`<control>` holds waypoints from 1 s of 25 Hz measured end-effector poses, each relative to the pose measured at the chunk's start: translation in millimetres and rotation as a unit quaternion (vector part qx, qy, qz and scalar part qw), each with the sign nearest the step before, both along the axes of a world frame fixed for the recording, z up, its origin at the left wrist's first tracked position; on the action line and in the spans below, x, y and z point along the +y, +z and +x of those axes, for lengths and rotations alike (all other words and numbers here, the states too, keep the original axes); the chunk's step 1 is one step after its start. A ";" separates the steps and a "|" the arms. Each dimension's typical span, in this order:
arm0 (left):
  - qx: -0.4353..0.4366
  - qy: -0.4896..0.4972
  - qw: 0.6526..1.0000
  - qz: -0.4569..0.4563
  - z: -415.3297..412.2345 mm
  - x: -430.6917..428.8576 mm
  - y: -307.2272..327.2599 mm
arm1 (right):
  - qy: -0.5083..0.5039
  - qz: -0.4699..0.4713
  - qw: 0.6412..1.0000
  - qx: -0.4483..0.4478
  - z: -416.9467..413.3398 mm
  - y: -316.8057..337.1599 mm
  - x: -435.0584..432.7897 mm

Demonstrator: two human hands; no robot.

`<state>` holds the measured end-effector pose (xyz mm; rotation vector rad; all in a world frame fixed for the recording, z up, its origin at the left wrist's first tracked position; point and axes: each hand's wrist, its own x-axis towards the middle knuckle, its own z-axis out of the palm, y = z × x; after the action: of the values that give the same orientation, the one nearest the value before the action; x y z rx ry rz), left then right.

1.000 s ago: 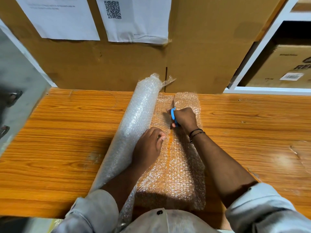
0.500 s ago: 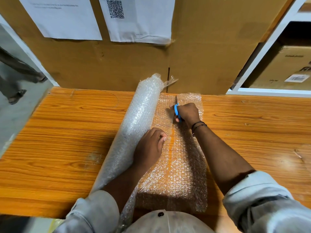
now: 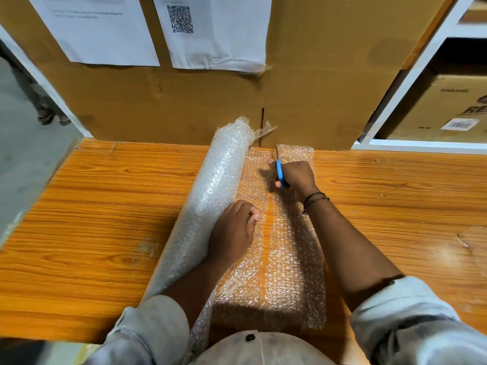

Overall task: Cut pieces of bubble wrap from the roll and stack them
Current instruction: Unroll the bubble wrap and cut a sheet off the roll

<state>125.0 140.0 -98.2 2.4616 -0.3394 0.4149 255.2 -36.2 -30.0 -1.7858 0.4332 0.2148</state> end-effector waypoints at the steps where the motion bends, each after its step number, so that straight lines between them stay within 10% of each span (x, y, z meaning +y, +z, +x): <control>1: 0.003 0.005 1.000 0.004 0.6 -0.5 0.3 | 0.000 0.036 0.999 -0.006 -9.2 6.8 -2.5; 12: 0.029 -0.037 0.995 0.084 0.9 0.6 3.4 | 0.033 0.097 0.994 0.034 -116.2 13.4 -23.0; 17: 0.028 -0.049 0.994 0.094 0.8 3.6 8.7 | 0.028 -0.224 0.974 -0.020 -135.0 1.6 -44.1; 25: 0.042 -0.042 0.993 0.103 -2.7 0.5 10.7 | 0.047 -0.485 0.873 -0.029 -179.9 6.0 -111.3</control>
<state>122.3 140.5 -87.5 2.6455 -0.4684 0.2506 75.3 -147.5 -24.0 -2.8009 0.4426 -0.0122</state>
